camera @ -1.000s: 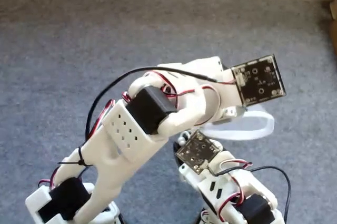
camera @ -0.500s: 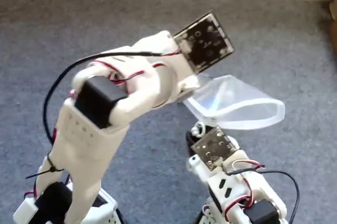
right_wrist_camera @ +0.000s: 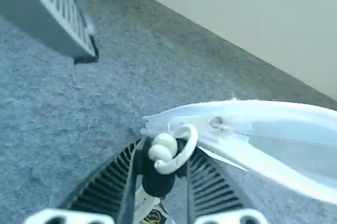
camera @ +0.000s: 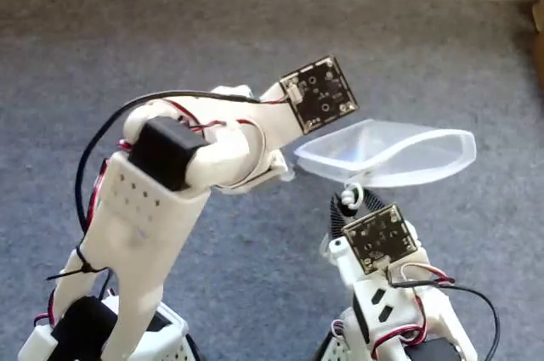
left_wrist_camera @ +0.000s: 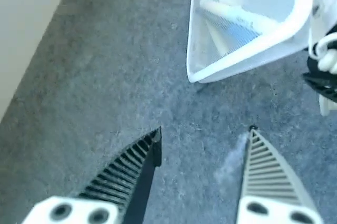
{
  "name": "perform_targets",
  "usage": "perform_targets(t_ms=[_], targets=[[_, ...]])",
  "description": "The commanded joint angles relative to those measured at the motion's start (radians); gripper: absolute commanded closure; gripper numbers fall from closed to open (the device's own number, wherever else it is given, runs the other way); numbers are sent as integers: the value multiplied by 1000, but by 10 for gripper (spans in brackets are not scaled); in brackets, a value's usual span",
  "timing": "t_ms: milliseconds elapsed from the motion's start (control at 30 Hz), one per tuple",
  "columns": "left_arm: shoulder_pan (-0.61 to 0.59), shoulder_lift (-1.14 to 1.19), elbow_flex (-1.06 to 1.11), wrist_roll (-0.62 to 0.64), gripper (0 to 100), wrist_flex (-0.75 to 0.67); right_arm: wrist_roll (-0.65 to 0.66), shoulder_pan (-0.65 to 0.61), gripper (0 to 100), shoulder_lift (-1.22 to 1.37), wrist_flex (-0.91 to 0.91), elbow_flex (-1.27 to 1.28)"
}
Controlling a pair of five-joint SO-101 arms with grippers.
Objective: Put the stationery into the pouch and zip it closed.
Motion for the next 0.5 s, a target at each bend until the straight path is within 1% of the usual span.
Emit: perform_targets(t_ms=[0, 133, 300, 367, 467], targets=[[-8, -38, 105, 17, 758, -101, 6, 21, 993, 1, -5, -53], [1, -38, 200, 101, 754, -201, 5, 22, 993, 1, -7, -50], [85, -38, 265, 155, 754, -245, 3, 25, 993, 1, -36, -48], [99, -38, 294, 183, 754, -288, 3, 25, 993, 1, -38, -48], [113, -38, 338, 190, 754, -333, 3, 25, 993, 1, -38, -48]])
